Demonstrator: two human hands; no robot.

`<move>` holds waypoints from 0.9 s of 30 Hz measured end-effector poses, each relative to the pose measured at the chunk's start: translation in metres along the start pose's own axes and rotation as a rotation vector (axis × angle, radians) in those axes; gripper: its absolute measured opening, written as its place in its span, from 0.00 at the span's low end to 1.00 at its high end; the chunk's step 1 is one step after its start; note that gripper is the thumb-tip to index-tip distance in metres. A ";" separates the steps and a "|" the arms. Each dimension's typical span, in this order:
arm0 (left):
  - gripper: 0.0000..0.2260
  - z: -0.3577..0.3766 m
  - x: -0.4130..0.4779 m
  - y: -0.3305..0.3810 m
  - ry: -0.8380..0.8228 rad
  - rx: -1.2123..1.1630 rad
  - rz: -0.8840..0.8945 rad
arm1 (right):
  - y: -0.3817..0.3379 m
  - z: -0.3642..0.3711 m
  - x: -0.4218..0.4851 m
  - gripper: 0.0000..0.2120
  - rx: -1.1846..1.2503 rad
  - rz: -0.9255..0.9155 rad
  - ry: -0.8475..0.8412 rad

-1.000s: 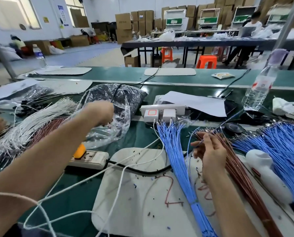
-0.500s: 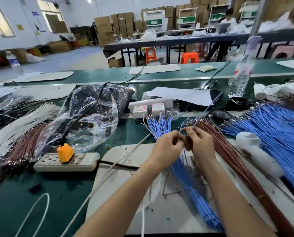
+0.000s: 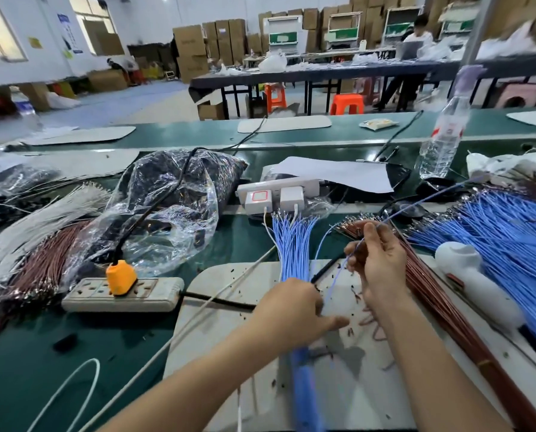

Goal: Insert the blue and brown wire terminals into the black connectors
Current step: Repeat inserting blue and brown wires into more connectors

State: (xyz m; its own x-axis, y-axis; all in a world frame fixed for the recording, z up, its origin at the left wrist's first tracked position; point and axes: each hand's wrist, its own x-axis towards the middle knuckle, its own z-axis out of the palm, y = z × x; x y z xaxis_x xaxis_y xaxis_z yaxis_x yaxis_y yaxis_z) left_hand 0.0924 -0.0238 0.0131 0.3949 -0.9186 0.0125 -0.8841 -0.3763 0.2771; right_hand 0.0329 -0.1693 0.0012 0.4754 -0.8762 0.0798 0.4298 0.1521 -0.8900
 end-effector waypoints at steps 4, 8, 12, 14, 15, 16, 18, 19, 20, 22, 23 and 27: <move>0.25 -0.022 -0.004 -0.026 -0.123 -0.067 -0.073 | -0.002 -0.002 0.004 0.10 0.035 0.068 0.042; 0.12 -0.037 0.017 -0.040 0.070 -0.262 -0.102 | 0.006 -0.003 -0.001 0.11 -0.038 0.081 0.022; 0.12 -0.016 0.026 -0.040 0.133 -0.273 -0.035 | 0.004 -0.002 -0.004 0.10 0.051 0.061 0.102; 0.10 -0.005 0.026 -0.044 0.220 -0.342 -0.018 | 0.001 -0.003 -0.002 0.09 0.085 0.054 0.132; 0.09 -0.001 0.027 -0.047 0.285 -0.383 -0.018 | -0.001 -0.003 0.000 0.09 0.093 0.051 0.138; 0.08 0.003 0.027 -0.049 0.348 -0.422 -0.025 | -0.001 -0.004 0.002 0.09 0.091 0.047 0.141; 0.07 0.007 0.027 -0.050 0.432 -0.438 -0.025 | -0.001 -0.005 0.004 0.09 0.076 0.035 0.136; 0.07 0.009 0.026 -0.048 0.453 -0.426 -0.005 | -0.001 -0.005 0.003 0.09 0.062 0.031 0.127; 0.06 0.010 0.027 -0.046 0.473 -0.416 0.024 | 0.000 -0.005 0.003 0.08 0.040 0.028 0.106; 0.05 0.012 0.027 -0.042 0.511 -0.387 0.073 | 0.002 -0.003 -0.001 0.09 -0.059 0.009 0.003; 0.06 0.011 0.027 -0.041 0.527 -0.363 0.087 | 0.002 -0.001 -0.004 0.09 -0.113 -0.005 -0.056; 0.06 0.008 0.026 -0.042 0.548 -0.331 0.077 | 0.001 0.006 -0.011 0.12 -0.145 -0.017 -0.129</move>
State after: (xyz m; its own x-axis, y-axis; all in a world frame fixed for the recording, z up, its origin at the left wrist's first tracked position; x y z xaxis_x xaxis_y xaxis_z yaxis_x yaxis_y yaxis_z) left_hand 0.1382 -0.0325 -0.0060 0.4817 -0.7136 0.5086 -0.8254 -0.1744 0.5370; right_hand 0.0327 -0.1569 0.0022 0.5676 -0.8105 0.1444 0.3277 0.0615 -0.9428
